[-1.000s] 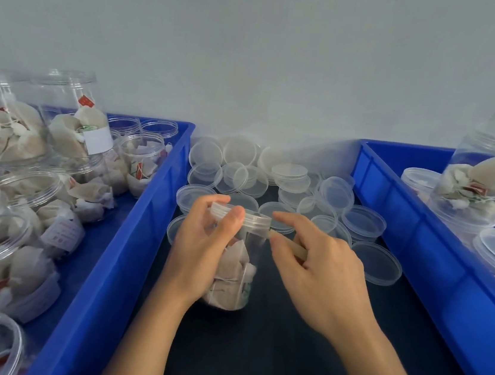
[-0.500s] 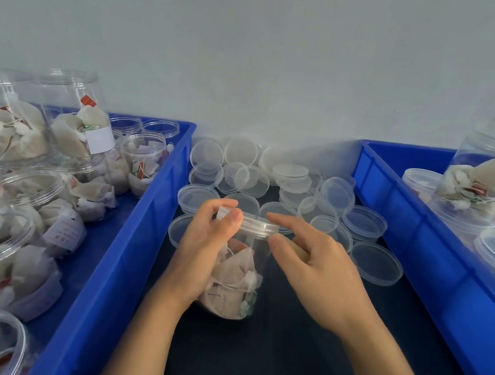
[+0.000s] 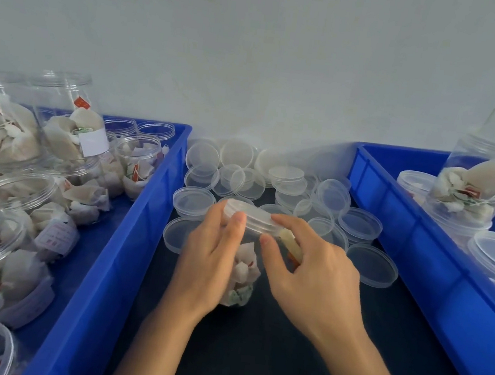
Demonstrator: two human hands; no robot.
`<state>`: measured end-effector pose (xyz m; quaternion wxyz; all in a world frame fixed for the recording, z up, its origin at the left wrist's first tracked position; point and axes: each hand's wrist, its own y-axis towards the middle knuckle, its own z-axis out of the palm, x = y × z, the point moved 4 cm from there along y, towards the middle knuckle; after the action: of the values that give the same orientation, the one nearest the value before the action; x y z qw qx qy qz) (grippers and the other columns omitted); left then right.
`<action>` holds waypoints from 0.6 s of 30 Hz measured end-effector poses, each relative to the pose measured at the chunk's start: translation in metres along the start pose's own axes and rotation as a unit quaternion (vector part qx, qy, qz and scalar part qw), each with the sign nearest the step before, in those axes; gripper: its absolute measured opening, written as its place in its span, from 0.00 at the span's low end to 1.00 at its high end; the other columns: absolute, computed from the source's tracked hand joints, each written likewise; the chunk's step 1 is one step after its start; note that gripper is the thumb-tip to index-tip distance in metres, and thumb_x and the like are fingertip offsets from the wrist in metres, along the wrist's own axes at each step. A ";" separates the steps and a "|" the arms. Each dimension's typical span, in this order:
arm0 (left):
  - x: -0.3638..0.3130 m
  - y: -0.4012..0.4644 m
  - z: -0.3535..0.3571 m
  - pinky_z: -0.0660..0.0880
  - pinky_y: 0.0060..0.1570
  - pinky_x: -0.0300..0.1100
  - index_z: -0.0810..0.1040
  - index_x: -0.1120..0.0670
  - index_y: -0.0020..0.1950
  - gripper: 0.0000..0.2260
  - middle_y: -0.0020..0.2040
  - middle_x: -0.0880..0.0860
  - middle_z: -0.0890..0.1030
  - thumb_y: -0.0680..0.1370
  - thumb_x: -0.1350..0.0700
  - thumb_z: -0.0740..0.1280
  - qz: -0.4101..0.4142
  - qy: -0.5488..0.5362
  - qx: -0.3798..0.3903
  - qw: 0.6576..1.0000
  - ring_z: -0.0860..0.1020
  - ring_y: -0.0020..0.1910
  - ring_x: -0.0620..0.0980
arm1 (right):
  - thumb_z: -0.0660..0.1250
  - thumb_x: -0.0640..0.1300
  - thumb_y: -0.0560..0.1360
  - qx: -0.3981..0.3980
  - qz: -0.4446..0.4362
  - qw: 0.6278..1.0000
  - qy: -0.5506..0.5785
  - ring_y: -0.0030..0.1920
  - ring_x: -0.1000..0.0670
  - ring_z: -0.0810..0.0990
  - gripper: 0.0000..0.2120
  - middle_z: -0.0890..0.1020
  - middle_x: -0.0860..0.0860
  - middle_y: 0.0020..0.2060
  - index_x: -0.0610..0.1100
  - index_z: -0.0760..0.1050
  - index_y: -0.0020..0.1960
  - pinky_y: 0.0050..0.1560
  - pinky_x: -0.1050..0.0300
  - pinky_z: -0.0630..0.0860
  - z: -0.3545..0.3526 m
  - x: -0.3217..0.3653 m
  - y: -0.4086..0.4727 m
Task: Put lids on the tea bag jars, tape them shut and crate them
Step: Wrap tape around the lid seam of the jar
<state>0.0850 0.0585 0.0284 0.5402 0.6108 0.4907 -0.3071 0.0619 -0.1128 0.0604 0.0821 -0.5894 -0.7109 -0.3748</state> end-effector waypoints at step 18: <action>0.006 0.002 0.003 0.81 0.59 0.51 0.80 0.47 0.62 0.23 0.56 0.47 0.87 0.75 0.34 0.69 -0.049 -0.112 -0.025 0.992 0.85 0.57 0.46 | 0.59 0.61 0.78 0.052 0.015 0.997 0.050 0.40 0.60 0.79 0.14 0.79 0.68 0.33 0.69 0.69 0.63 0.38 0.56 0.69 0.004 -0.011 0.005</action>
<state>0.0888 0.0577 0.0230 0.5908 0.5343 0.4643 -0.3872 0.0713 -0.1187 0.0537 0.1538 -0.5751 -0.7158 -0.3649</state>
